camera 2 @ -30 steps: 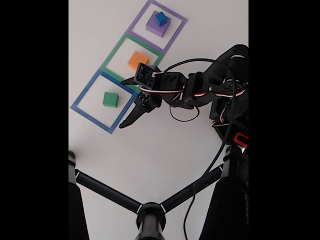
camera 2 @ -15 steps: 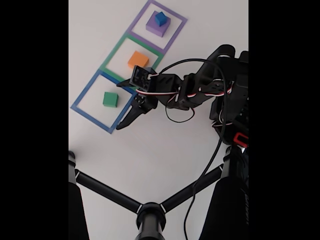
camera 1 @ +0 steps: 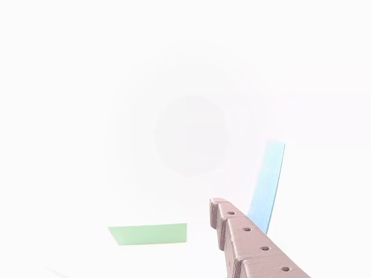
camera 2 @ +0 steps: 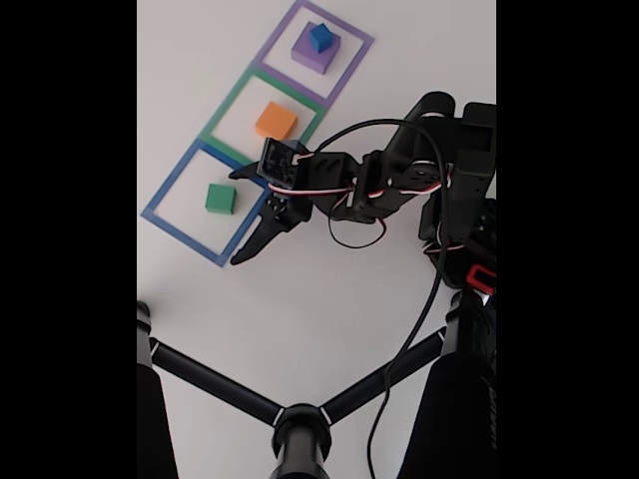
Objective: Tower of hanoi
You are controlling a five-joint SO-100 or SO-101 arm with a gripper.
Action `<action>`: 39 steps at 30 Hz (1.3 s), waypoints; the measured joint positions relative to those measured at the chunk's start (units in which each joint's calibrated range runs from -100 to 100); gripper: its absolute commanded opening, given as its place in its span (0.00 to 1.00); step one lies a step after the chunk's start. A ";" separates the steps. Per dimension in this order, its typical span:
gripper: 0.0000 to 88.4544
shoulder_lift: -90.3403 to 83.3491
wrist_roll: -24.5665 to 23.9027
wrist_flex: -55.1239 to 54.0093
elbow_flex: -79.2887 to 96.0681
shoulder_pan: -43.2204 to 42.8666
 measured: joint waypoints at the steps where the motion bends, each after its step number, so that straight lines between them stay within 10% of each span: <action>1: 0.59 0.25 0.00 0.00 -0.09 0.00; 39: 0.59 8.27 0.00 -3.53 -6.01 -2.13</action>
